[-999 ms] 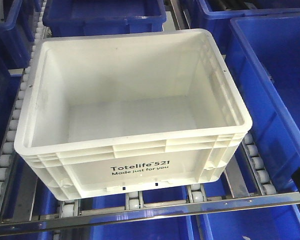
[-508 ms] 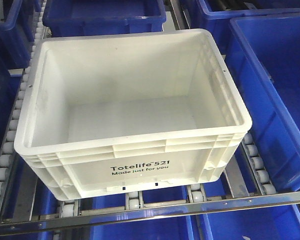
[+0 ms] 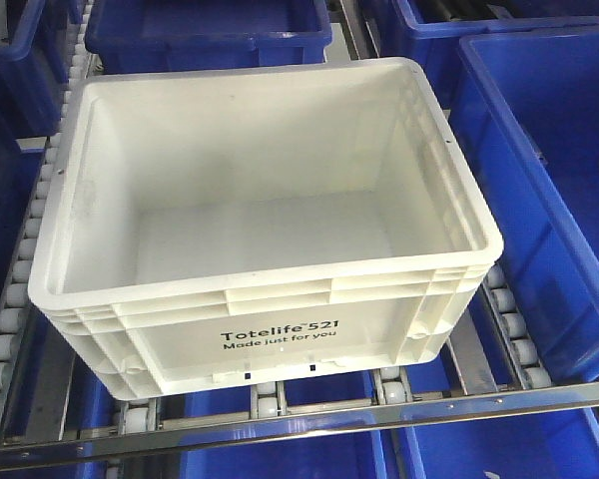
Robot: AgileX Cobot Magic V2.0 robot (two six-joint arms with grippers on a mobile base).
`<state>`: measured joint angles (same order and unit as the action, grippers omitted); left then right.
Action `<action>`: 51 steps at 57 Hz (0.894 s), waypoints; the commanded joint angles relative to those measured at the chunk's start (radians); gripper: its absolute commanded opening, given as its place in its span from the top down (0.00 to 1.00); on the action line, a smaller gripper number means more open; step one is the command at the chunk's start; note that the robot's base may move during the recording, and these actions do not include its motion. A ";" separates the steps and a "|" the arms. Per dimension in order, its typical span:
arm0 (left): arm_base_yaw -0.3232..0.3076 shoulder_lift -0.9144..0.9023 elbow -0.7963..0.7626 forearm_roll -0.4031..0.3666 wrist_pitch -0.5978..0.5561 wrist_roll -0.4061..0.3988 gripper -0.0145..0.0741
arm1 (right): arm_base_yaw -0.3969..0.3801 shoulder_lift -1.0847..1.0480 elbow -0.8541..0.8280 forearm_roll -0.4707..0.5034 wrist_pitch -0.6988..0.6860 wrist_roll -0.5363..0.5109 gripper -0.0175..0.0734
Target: Move bin from left to right shelf
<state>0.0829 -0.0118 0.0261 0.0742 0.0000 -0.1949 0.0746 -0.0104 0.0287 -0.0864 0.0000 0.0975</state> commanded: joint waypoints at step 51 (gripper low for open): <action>0.001 -0.015 0.020 -0.001 -0.079 -0.009 0.84 | -0.007 -0.007 0.019 0.003 -0.082 -0.018 0.82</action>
<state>0.0829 -0.0118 0.0261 0.0742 0.0000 -0.1949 0.0746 -0.0104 0.0287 -0.0834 0.0000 0.0879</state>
